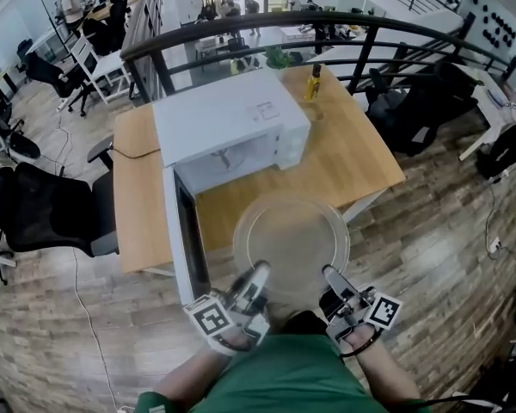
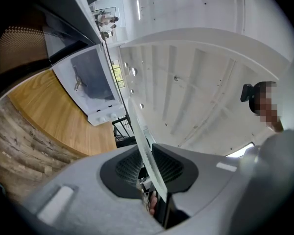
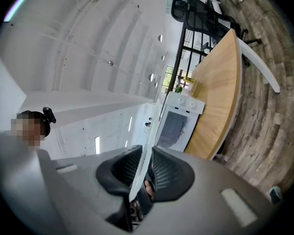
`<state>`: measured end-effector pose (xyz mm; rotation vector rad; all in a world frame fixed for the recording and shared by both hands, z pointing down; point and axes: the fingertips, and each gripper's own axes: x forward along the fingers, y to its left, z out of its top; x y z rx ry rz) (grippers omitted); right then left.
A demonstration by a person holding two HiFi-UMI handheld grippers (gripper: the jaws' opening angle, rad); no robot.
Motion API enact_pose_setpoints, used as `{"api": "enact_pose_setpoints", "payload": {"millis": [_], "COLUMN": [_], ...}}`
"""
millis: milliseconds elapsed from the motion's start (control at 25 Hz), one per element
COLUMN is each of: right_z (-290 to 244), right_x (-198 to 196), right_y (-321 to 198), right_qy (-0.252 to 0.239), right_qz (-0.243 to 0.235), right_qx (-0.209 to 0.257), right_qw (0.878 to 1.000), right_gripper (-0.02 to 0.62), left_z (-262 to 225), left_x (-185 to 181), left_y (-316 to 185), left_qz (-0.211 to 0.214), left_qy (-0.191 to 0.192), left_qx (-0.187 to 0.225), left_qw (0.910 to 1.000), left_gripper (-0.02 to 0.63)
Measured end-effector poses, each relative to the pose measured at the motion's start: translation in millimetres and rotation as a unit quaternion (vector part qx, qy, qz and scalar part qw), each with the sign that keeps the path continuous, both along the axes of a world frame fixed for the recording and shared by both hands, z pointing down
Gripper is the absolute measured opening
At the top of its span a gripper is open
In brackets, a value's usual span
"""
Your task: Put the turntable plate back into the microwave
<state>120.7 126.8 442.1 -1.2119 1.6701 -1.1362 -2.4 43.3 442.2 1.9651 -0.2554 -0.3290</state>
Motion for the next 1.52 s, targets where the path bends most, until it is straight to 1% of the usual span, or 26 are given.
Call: {"api": "enact_pose_setpoints", "payload": {"millis": [80,160,280,360,480,640,760,880,1000,1200,1400,1520], "right_z": [2.2,7.1,19.1,27.2,35.6,45.0,53.3,59.4,67.7,82.9,102.5,116.4], "right_x": [4.1,8.3,17.0,23.7,33.2,44.9,51.6,55.9,60.7,60.9,51.1,46.0], "right_y": [-14.2,-31.1,-59.3,-79.6,-110.5,-147.7,-170.3,-188.4,-204.8,-229.3,-248.7,-261.2], "right_qy": [0.0,-0.003,-0.015,-0.023,-0.025,-0.025,-0.031,-0.034,-0.032,-0.021,-0.004,-0.006], "right_qz": [-0.014,-0.032,-0.063,-0.086,-0.127,-0.176,-0.209,-0.243,-0.274,-0.311,-0.337,-0.342], "right_qx": [0.001,0.001,-0.002,-0.008,-0.013,-0.016,-0.02,-0.024,-0.027,-0.026,-0.027,-0.038], "right_qw": [1.0,0.999,0.998,0.996,0.991,0.984,0.977,0.969,0.961,0.95,0.941,0.939], "right_gripper": [0.064,0.064,0.064,0.064,0.064,0.064,0.064,0.064,0.064,0.066,0.071,0.071], "left_z": [4.8,9.3,18.9,27.6,34.4,37.8,44.1,50.3,60.8,76.0,88.8,108.8], "left_x": [1.8,4.1,9.3,12.4,17.0,22.7,28.5,29.9,35.5,36.9,24.8,21.5], "left_y": [-8.1,-20.1,-40.5,-54.4,-74.4,-101.8,-115.2,-125.1,-130.5,-142.7,-158.9,-167.0], "left_qz": [-0.012,-0.027,-0.056,-0.081,-0.121,-0.164,-0.194,-0.227,-0.255,-0.287,-0.308,-0.313], "left_qy": [0.004,0.001,-0.012,-0.023,-0.029,-0.049,-0.041,-0.048,-0.03,-0.028,-0.057,-0.043], "left_qx": [-0.015,-0.016,-0.014,-0.021,-0.026,-0.002,-0.01,-0.007,-0.027,-0.037,-0.019,-0.044], "left_qw": [0.9998,0.9995,0.9983,0.9962,0.9919,0.9853,0.9801,0.9728,0.9661,0.9567,0.9495,0.9478], "left_gripper": [0.072,0.072,0.072,0.072,0.073,0.072,0.074,0.073,0.072,0.072,0.072,0.072]}}
